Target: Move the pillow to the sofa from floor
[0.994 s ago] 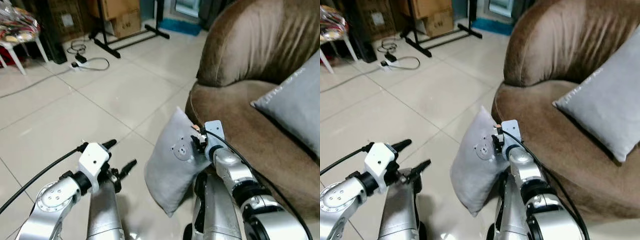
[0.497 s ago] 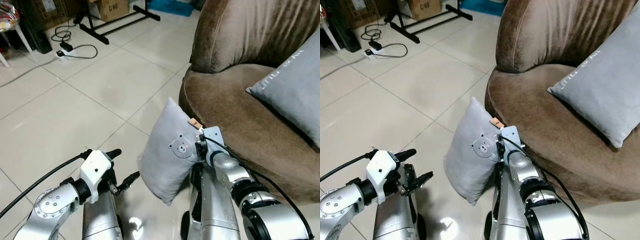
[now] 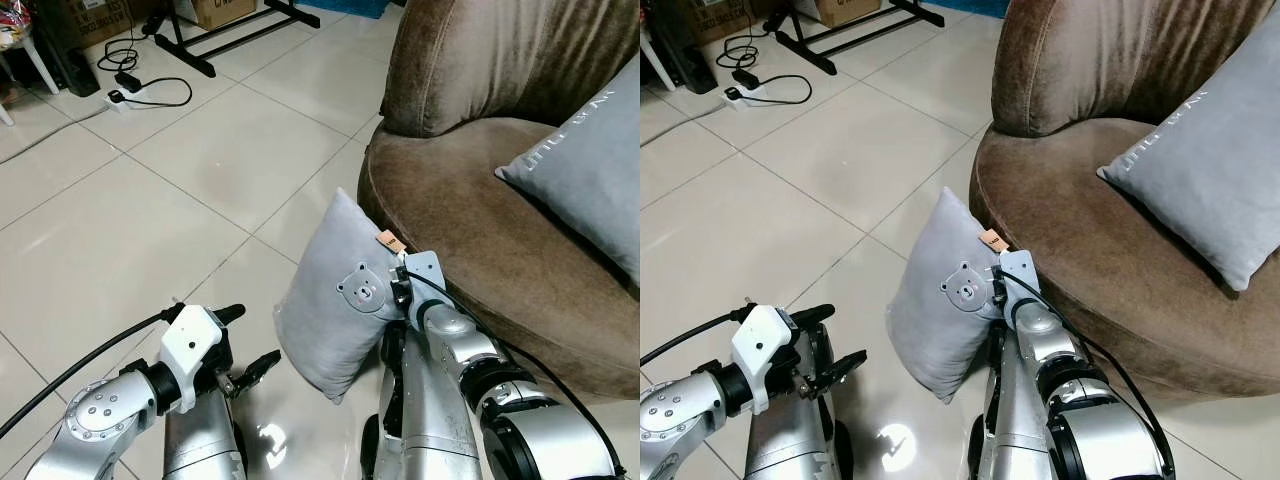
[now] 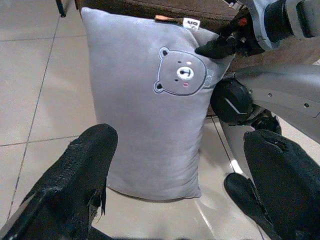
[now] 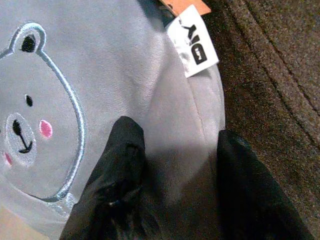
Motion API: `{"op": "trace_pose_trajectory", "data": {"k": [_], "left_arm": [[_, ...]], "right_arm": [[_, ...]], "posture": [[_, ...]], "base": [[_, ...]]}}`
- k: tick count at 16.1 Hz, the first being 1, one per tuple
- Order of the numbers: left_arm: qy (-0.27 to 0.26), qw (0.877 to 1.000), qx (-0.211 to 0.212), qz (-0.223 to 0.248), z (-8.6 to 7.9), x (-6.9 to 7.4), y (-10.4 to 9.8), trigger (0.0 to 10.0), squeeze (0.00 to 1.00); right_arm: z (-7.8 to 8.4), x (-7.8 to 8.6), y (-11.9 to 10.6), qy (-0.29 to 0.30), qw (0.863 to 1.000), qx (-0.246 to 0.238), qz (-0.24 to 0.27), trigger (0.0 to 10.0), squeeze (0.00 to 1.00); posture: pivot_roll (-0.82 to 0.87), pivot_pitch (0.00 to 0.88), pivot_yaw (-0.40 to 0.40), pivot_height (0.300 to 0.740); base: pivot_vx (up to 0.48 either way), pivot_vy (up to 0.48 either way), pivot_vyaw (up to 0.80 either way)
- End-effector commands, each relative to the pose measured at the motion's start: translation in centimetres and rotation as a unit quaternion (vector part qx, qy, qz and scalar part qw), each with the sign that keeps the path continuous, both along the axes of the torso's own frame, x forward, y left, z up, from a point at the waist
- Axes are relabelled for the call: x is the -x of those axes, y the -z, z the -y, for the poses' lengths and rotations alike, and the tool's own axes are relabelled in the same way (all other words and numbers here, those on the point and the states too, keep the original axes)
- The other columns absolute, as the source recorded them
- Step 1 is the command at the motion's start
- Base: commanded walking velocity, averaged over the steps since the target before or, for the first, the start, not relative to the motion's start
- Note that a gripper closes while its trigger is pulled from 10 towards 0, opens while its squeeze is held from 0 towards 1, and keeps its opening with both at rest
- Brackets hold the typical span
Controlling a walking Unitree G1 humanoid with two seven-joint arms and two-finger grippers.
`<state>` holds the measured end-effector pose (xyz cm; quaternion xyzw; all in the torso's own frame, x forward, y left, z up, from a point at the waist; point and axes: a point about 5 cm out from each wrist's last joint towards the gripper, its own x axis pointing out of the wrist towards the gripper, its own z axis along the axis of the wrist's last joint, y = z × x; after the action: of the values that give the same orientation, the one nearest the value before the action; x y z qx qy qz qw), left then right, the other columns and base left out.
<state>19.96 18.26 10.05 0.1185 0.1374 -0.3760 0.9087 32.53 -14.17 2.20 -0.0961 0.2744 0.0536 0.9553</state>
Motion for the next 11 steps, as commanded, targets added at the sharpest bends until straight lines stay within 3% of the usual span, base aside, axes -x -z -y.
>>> {"op": "trace_pose_trajectory", "data": {"k": [1, 11], "left_arm": [[0.01, 1.0, -0.001, -0.003, 0.2, 0.2, -0.1, 10.0, 0.0], [0.008, 1.0, -0.003, 0.001, 0.3, -0.8, 0.3, 10.0, 0.0]], "right_arm": [[0.2, 0.5, 0.7, 0.004, 1.0, -0.004, -0.021, 0.0, 0.0], [-0.9, 0.0, 0.0, -0.03, 0.999, -0.027, -0.008, 0.0, 0.0]], "posture": [[0.02, 0.176, -0.07, 0.445], [0.03, 0.086, -0.076, 0.445]], "base": [[0.0, 0.0, 0.0], [0.0, 0.0, 0.0]]}}
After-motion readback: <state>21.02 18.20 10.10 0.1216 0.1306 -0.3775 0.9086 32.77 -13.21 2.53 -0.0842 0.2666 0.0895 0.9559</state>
